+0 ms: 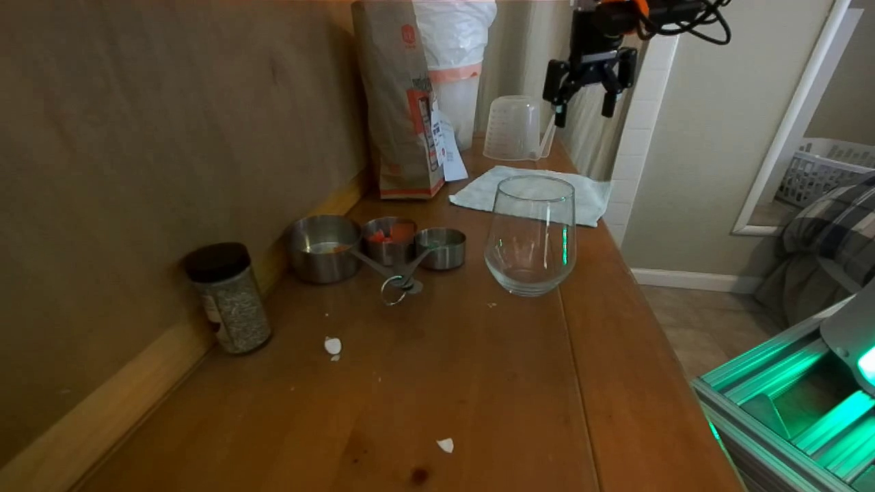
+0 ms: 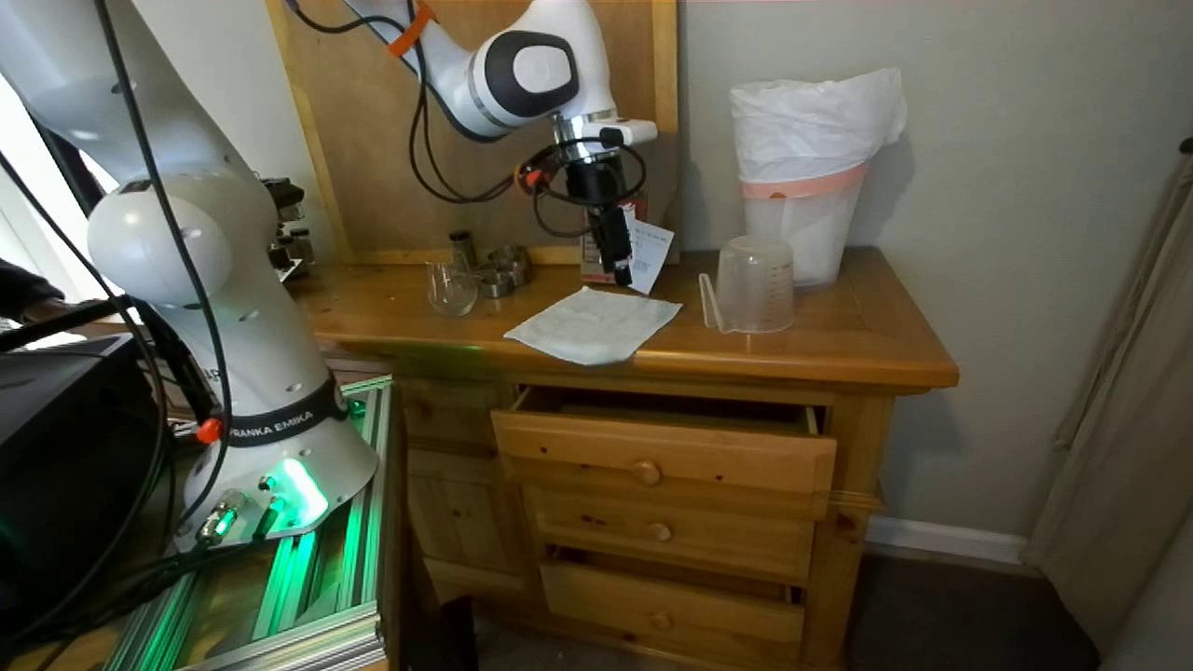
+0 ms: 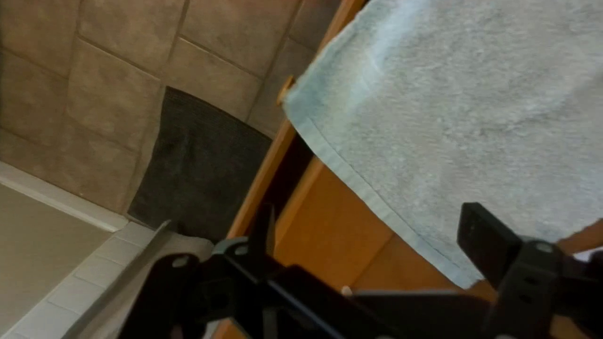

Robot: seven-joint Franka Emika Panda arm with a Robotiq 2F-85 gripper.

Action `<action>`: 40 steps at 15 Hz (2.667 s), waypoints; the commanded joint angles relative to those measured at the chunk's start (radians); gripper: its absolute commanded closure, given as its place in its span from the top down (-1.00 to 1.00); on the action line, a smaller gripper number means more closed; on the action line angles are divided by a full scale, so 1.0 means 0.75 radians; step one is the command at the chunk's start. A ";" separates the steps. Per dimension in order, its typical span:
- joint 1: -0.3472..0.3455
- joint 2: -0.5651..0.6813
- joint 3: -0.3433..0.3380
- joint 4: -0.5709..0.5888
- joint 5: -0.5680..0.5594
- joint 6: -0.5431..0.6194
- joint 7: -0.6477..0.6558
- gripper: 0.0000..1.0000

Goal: Unfold the white towel

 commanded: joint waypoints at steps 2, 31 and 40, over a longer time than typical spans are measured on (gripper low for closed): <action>0.040 -0.063 0.019 -0.039 0.191 0.094 -0.132 1.00; 0.245 0.340 0.199 -0.054 0.375 0.545 -0.541 -0.99; 0.246 0.394 0.250 -0.034 0.446 0.510 -0.659 -0.99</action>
